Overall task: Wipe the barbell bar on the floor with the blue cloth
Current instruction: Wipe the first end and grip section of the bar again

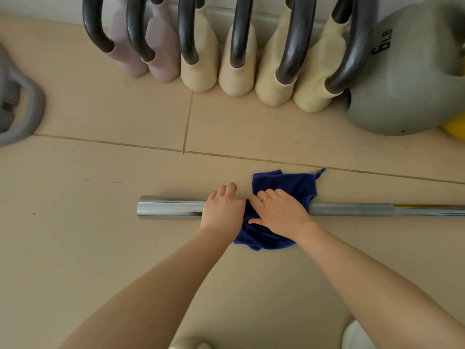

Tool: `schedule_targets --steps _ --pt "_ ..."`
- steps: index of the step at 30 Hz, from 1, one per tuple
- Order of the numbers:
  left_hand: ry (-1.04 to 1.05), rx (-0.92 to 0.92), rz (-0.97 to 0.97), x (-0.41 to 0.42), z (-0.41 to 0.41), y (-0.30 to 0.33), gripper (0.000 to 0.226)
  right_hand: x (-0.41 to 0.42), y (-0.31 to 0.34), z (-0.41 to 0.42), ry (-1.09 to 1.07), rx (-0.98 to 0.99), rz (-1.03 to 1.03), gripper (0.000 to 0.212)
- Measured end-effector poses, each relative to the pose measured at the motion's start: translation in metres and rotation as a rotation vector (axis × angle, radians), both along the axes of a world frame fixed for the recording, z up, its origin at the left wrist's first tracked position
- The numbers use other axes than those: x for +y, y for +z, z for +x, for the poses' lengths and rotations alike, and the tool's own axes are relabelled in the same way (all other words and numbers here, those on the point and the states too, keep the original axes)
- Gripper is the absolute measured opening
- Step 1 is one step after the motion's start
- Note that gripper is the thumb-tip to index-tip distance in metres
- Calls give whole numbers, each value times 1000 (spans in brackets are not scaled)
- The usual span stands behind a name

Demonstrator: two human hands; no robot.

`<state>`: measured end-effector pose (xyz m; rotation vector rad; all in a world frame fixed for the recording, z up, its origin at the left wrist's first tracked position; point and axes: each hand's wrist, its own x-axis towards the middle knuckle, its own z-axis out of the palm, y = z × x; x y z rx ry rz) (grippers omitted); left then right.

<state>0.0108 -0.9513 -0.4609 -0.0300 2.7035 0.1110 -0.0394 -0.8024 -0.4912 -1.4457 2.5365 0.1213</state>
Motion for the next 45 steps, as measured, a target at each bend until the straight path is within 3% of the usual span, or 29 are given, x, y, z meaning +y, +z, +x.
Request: schedule_targets --steps 3,5,11,13,15,17,19,23,26,30,33,37,40,45 --pt "51 -5 78 2 0 3 10 -4 10 -9 -102 -215 25 42" --pt "54 -10 91 0 1 -2 22 -3 15 -6 -192 -250 -48 44" --pt "21 -5 85 0 7 3 25 25 61 -10 -505 69 -415 60" --pt "23 -14 73 1 7 5 27 26 82 -21 -624 74 -588 53" --pt "32 -12 67 2 6 8 28 18 96 -23 -583 125 -660 38" --pt "40 -13 64 3 5 9 27 8 92 -9 -383 224 -578 22" --pt "59 -26 61 4 5 10 25 4 70 13 -252 184 -427 17" --pt "25 1 40 3 6 6 19 4 31 44 -345 -133 -120 50" --pt "18 32 32 3 6 5 14 6 25 40 -437 -300 -92 57" --pt "-33 74 33 2 6 2 34 4 12 30 -355 -68 29 67" --pt "-80 116 22 4 7 0 35 -1 4 17 -304 26 72 57" --pt "-82 153 25 7 8 1 31 -1 10 -2 -145 -114 123 54" --pt "-93 178 29 6 7 0 31 -1 13 -10 -193 -243 48 49" --pt "-87 174 11 5 9 -5 32 18 9 -4 -161 -64 33 53"
